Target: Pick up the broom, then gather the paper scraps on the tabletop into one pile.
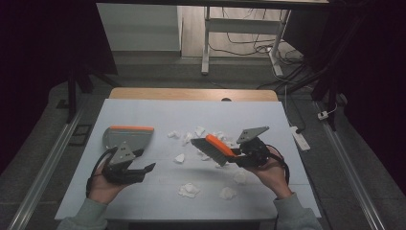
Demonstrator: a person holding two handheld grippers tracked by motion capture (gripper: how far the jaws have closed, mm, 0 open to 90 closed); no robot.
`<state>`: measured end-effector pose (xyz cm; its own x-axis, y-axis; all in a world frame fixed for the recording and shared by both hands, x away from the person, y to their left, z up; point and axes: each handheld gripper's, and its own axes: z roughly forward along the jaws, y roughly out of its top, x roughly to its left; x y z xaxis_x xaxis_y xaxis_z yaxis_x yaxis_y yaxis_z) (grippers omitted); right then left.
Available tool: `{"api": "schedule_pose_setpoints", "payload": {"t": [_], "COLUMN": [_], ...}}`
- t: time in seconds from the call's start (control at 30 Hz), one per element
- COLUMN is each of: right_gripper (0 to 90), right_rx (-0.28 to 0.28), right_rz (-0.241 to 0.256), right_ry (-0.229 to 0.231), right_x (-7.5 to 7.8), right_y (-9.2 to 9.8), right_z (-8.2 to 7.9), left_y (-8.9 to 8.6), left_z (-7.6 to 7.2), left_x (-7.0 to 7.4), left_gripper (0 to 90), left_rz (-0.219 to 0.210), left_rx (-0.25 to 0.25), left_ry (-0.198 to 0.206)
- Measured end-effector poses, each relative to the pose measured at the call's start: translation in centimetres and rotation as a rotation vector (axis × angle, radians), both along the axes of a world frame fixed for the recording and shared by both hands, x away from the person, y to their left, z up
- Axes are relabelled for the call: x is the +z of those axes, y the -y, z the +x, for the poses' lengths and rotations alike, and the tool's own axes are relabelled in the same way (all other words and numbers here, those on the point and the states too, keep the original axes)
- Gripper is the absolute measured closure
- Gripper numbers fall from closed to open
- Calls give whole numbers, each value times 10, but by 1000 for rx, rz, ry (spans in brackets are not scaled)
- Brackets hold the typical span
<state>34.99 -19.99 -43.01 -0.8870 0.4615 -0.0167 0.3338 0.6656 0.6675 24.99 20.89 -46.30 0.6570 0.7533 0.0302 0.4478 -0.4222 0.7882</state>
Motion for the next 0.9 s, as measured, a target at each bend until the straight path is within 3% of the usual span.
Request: {"api": "schedule_pose_setpoints", "payload": {"t": [0.2,0.37,0.9], "right_gripper": [682,682,682], "right_rx": [-54,-103,-210], "right_rz": [21,33,68], "right_ry": [10,29,48], "right_x": [3,6,11], "right_y": [12,22,49], "right_z": [4,7,13], "left_y": [-17,-30,-32], "left_z": [-7,-8,-5], "left_x": [-11,-17,-22], "left_gripper": [332,327,315], "left_rz": [-12,-56,-57], "left_rx": [67,113,114], "left_ry": [-18,-24,-38]}}
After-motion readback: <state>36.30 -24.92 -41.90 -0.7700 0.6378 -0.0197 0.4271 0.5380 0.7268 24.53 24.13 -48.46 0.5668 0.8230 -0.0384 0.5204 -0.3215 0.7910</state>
